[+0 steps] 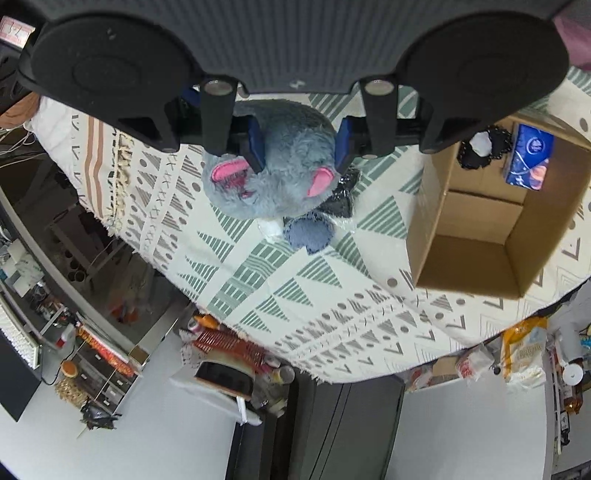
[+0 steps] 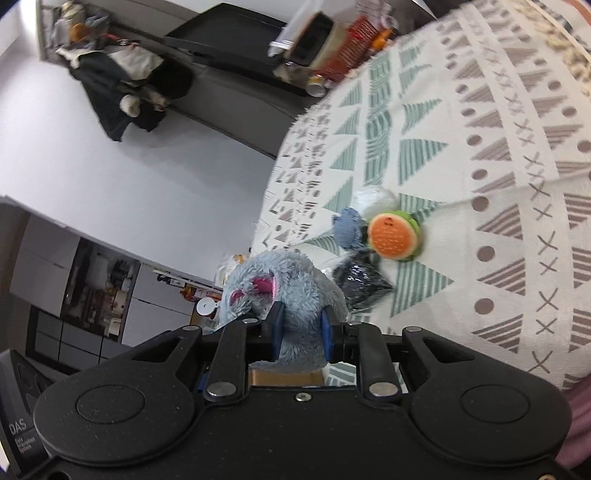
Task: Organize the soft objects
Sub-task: 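Lift the grey plush mouse over the box and release it inside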
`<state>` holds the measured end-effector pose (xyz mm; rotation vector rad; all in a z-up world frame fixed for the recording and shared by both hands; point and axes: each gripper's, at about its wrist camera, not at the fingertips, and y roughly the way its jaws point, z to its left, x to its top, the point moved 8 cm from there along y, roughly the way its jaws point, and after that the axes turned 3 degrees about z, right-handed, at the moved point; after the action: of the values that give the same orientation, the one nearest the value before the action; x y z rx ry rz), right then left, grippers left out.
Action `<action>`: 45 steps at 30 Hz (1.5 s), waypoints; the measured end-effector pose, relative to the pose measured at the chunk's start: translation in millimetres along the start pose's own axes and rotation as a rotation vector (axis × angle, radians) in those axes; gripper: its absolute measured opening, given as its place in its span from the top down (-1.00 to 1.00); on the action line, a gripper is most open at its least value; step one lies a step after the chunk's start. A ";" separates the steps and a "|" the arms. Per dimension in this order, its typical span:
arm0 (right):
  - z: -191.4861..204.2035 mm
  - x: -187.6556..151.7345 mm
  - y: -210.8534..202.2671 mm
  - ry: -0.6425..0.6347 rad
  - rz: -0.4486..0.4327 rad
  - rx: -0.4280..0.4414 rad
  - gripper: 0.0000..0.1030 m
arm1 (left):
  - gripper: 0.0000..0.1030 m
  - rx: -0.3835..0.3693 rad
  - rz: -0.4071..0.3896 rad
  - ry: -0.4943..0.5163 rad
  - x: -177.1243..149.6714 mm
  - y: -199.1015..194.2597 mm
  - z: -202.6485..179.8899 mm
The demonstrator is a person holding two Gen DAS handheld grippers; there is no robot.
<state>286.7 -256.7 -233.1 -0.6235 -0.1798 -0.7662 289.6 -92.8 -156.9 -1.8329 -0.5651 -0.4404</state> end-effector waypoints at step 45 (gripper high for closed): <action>92.8 -89.7 130.4 -0.262 0.096 0.040 0.58 | 0.27 0.002 -0.014 -0.239 27.2 -7.8 197.5</action>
<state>319.5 -77.1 -251.6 -0.6881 -0.4018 -0.5856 312.1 101.1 -198.5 -1.8939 -0.7404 -0.2308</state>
